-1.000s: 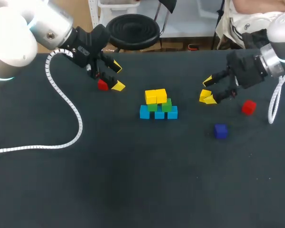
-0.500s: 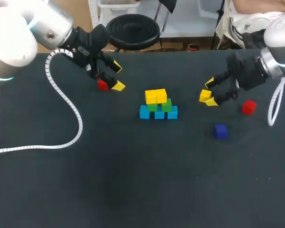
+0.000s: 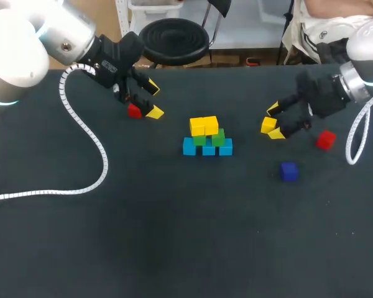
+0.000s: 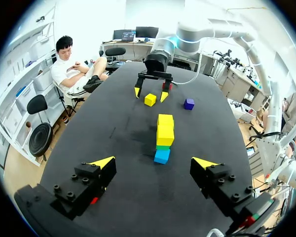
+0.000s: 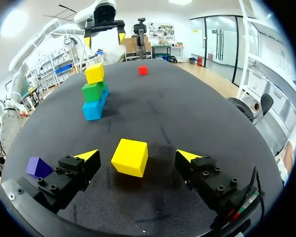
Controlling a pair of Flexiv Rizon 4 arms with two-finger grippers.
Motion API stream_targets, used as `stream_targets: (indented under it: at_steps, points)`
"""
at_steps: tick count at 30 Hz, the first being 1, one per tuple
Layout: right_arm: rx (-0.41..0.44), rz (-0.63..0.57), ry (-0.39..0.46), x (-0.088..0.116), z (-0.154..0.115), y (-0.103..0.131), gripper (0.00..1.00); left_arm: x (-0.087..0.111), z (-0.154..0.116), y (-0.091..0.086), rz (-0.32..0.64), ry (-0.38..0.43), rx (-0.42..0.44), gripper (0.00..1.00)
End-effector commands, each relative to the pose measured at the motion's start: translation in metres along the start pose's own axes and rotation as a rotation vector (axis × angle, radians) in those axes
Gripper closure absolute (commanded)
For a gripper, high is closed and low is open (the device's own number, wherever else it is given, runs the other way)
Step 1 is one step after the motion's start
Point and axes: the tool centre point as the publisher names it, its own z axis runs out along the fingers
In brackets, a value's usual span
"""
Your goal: Place the blue cubes, place green cubes on the blue cubes, place the yellow cubes on the green cubes, then place the red cubes on the yellow cubes, and place purple cube on the red cubes.
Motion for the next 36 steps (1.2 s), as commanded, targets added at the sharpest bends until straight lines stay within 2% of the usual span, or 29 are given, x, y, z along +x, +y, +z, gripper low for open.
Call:
stream_targets:
  at_steps: [1, 3, 4, 6, 8, 9, 11, 12, 18, 22, 26, 31, 36]
  points:
    - [-0.009, -0.001, 0.001, 0.001, 0.004, -0.004, 0.0, 0.0, 0.0, 0.0, 0.0, 0.0, -0.001, 0.0]
    - [-0.01, -0.002, 0.003, 0.001, 0.003, -0.005, 0.0, 0.0, 0.0, 0.0, 0.0, 0.0, -0.001, 0.0]
    - [-0.01, -0.002, 0.005, 0.001, 0.004, -0.005, 0.15, 0.0, 0.0, 0.0, 0.0, 0.0, -0.001, 0.0]
    - [-0.009, -0.001, 0.007, 0.002, 0.003, -0.005, 0.5, 0.0, 0.0, 0.0, 0.0, 0.0, -0.001, 0.0]
    - [-0.009, 0.001, 0.011, 0.002, 0.003, -0.004, 0.62, 0.0, 0.0, 0.0, 0.0, 0.0, -0.001, 0.0]
    - [-0.009, 0.002, 0.011, 0.003, 0.002, -0.003, 0.76, 0.0, 0.0, 0.0, 0.0, 0.0, -0.001, 0.0]
    - [-0.007, 0.001, 0.013, 0.002, 0.001, -0.002, 0.88, 0.0, 0.0, 0.0, 0.0, 0.0, -0.001, 0.0]
    - [-0.006, -0.002, 0.015, 0.002, 0.0, -0.001, 1.0, 0.0, 0.0, 0.0, 0.0, 0.0, -0.001, 0.0]
    - [-0.03, -0.049, 0.025, -0.005, -0.005, 0.005, 1.0, 0.0, 0.0, 0.0, 0.0, 0.0, -0.001, 0.0]
    - [-0.095, -0.122, 0.058, -0.02, -0.014, 0.016, 1.0, 0.0, 0.0, 0.0, 0.0, 0.0, -0.001, 0.0]
    - [-0.093, -0.161, 0.08, -0.039, -0.027, 0.029, 1.0, 0.0, 0.0, 0.0, 0.0, 0.0, -0.001, 0.0]
    - [-0.081, -0.201, 0.115, -0.064, -0.03, 0.044, 1.0, 0.0, 0.0, 0.0, 0.0, 0.0, -0.001, 0.0]
    - [-0.059, -0.22, 0.154, -0.079, -0.029, 0.06, 1.0, 0.0, 0.0, 0.0, 0.0, 0.0, -0.001, 0.0]
